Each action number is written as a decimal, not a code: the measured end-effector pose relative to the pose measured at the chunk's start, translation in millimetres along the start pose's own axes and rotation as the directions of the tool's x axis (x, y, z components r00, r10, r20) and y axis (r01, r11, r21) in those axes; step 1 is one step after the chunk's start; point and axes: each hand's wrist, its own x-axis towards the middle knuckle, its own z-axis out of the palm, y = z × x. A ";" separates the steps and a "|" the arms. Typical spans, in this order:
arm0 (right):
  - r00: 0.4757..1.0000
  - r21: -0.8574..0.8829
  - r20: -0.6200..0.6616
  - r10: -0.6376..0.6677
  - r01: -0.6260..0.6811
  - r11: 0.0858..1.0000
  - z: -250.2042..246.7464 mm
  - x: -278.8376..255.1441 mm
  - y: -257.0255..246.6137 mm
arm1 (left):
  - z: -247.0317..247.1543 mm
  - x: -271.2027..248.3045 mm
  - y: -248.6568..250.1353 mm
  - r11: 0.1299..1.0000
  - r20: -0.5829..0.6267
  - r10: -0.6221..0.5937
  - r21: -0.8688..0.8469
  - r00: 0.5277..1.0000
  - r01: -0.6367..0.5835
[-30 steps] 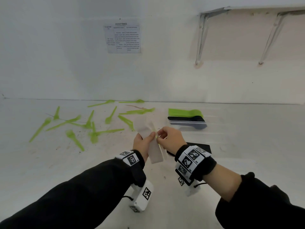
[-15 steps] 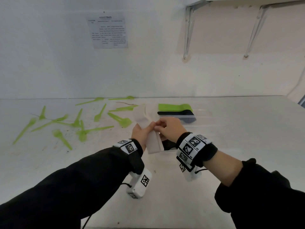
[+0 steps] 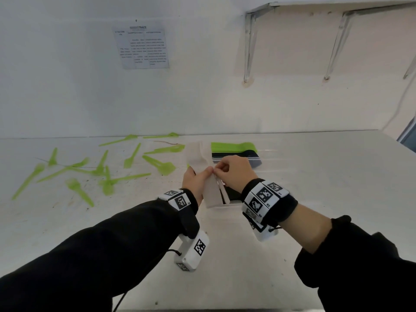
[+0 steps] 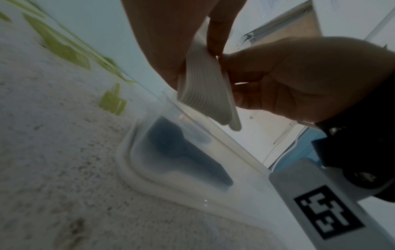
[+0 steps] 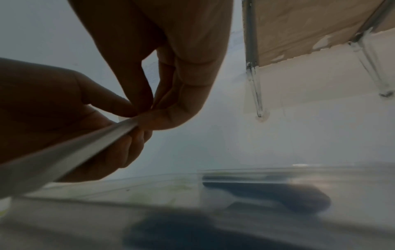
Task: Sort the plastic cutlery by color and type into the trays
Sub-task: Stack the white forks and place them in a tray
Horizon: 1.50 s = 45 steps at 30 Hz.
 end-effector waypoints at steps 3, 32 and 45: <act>0.998 0.095 -0.038 0.057 -0.054 0.994 -0.6 0.4 5.5 | 3.5 -1.1 -3.6 1.000 -0.011 -0.004 0.013 1.000 0.004; 0.964 -0.332 0.245 0.105 -0.018 0.943 -41.7 17.3 20.5 | 10.0 -8.8 -0.9 0.914 0.232 0.011 0.391 0.973 -0.104; 0.723 -0.540 0.638 0.266 0.174 0.824 -60.0 18.3 41.5 | -13.5 5.9 -22.0 0.842 0.289 -0.196 0.540 0.937 0.010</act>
